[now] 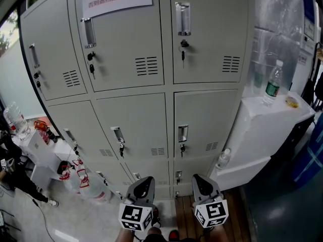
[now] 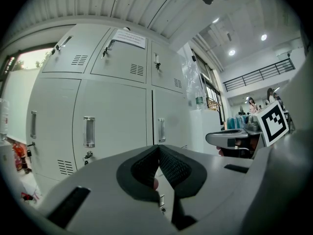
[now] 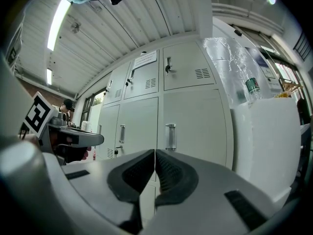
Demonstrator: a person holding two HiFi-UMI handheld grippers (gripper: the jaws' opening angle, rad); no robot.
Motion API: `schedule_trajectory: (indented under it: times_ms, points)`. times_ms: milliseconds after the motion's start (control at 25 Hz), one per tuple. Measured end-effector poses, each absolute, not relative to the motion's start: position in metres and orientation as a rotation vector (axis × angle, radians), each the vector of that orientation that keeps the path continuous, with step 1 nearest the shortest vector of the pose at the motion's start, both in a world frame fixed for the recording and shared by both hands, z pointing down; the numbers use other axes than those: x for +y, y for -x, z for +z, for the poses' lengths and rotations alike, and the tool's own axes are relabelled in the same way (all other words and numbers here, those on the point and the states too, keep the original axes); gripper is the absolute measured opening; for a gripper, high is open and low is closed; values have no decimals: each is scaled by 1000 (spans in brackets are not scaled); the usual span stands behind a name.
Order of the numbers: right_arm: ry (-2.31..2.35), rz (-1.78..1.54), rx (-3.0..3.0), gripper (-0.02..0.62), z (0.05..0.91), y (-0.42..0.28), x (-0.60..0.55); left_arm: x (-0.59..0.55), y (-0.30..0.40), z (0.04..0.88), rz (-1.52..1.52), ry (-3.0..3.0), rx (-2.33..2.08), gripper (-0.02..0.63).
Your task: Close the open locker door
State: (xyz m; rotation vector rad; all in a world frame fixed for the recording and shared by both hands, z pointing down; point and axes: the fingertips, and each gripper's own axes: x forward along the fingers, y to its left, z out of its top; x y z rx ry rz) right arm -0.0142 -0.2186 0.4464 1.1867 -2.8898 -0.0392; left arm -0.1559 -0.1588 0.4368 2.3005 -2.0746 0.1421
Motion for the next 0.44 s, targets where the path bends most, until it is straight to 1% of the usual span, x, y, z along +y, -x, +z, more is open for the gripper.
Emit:
schedule_trajectory:
  times_ms: [440]
  points:
    - [-1179,-34,-2887,20,447,13,-218,-159,154,437,140,-2295,-2078,21]
